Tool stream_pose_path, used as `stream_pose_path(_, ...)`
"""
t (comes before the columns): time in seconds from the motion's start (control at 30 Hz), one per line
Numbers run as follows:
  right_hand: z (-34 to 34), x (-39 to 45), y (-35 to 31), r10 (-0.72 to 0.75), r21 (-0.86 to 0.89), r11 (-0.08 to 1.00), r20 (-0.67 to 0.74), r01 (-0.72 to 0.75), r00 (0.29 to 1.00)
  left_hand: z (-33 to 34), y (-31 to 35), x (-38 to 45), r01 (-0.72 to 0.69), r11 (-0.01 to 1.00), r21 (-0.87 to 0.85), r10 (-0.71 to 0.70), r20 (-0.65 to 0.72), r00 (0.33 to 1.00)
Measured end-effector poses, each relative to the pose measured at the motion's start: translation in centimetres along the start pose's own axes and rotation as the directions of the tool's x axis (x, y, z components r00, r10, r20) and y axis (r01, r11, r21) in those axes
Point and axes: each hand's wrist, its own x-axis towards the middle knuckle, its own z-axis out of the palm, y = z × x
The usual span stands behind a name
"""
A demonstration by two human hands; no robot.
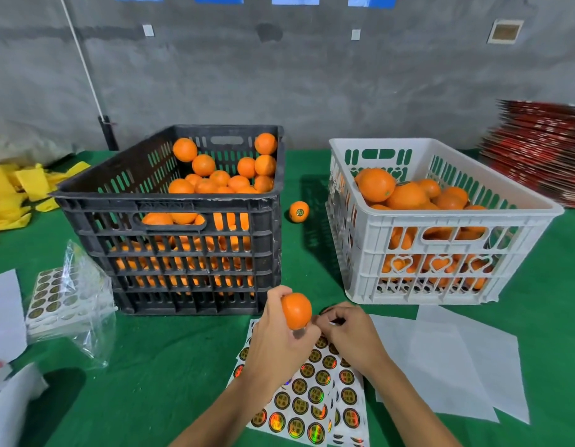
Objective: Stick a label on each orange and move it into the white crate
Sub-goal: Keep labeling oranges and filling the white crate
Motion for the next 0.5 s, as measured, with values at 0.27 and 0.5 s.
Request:
stream_pose_path(0.27,-0.01,-0.02,0.29,0.038,-0.008,0.999,0.013,-0.038,0.999,0.03,-0.20,-0.10,-0.010,1.000,0.006,0.009,0.022,1.000)
stream_pose_path(0.5,0.31,0.23,0.35,0.062,0.026,0.998,-0.026,-0.061,0.998,-0.06,0.07,-0.08,0.030,1.000,0.007,-0.030,0.030,0.999)
